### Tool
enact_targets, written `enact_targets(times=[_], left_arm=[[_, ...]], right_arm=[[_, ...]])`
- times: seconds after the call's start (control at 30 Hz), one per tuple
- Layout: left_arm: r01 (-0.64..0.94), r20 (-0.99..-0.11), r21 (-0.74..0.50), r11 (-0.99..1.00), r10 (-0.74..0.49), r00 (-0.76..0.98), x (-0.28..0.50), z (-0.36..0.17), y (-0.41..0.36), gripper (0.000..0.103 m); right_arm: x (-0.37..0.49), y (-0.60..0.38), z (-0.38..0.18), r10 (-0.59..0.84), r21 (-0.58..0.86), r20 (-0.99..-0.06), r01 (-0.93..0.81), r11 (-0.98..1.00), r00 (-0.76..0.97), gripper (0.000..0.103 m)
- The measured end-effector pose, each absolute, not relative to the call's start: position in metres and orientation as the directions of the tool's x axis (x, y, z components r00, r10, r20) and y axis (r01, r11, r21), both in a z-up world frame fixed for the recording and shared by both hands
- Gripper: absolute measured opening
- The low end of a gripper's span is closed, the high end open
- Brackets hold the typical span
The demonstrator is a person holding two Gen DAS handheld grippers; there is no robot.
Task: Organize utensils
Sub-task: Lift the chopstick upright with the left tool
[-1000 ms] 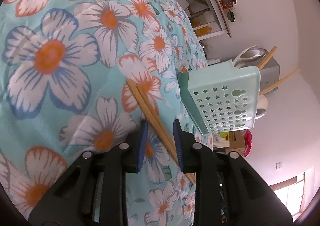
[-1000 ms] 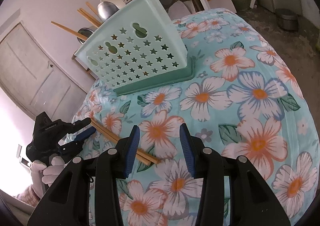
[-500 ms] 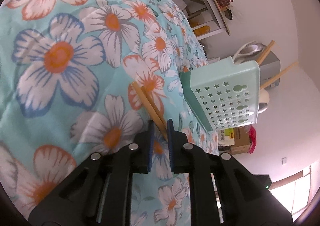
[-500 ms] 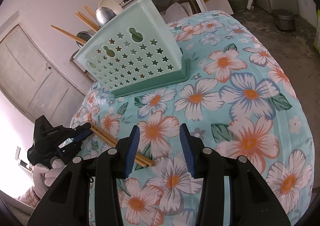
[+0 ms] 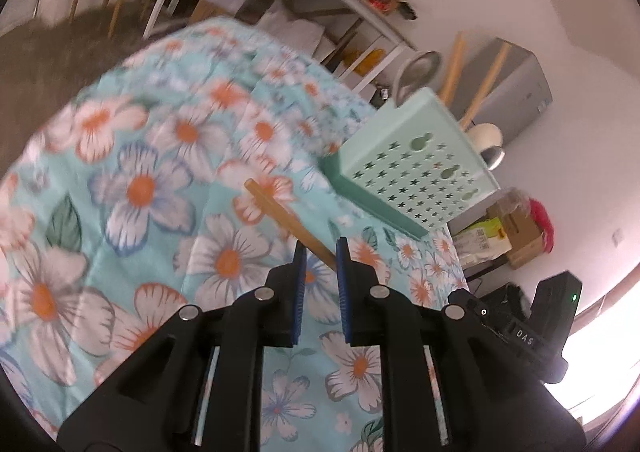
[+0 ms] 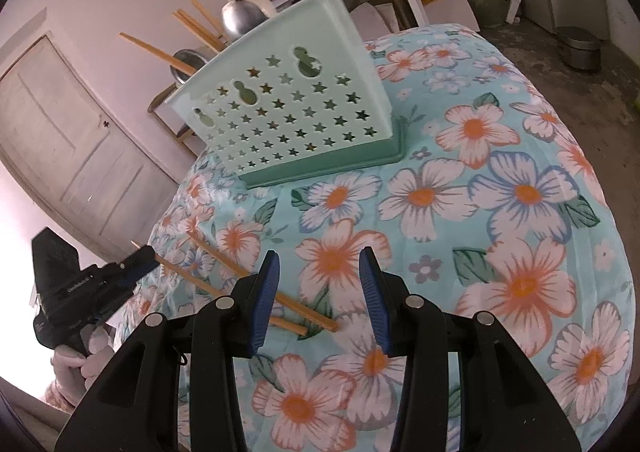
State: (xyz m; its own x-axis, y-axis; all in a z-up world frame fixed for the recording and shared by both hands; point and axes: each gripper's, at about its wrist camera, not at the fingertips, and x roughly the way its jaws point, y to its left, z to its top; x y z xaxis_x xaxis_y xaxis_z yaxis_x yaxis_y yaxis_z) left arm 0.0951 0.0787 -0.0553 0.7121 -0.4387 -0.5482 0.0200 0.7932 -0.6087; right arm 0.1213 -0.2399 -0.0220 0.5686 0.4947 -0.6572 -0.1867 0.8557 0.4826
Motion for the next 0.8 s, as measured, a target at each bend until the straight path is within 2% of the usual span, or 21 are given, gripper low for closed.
enact_targets(times=[0.4,0.8], left_arm=[[0.162,-0.428,-0.511,0.844,-0.414,0.803,0.076,0.001,0.073,0.009],[0.138,-0.319,-0.47,0.872,-0.314,0.894,0.05,0.05,0.115,0.005]], right_arm=[[0.118,-0.228,-0.011,0.498,0.454,-0.657,-0.23,0.861,0.566,0.041],[0.123,-0.178,0.001,0.533,0.378,-0.67,-0.381,0.844,0.517,0.041]])
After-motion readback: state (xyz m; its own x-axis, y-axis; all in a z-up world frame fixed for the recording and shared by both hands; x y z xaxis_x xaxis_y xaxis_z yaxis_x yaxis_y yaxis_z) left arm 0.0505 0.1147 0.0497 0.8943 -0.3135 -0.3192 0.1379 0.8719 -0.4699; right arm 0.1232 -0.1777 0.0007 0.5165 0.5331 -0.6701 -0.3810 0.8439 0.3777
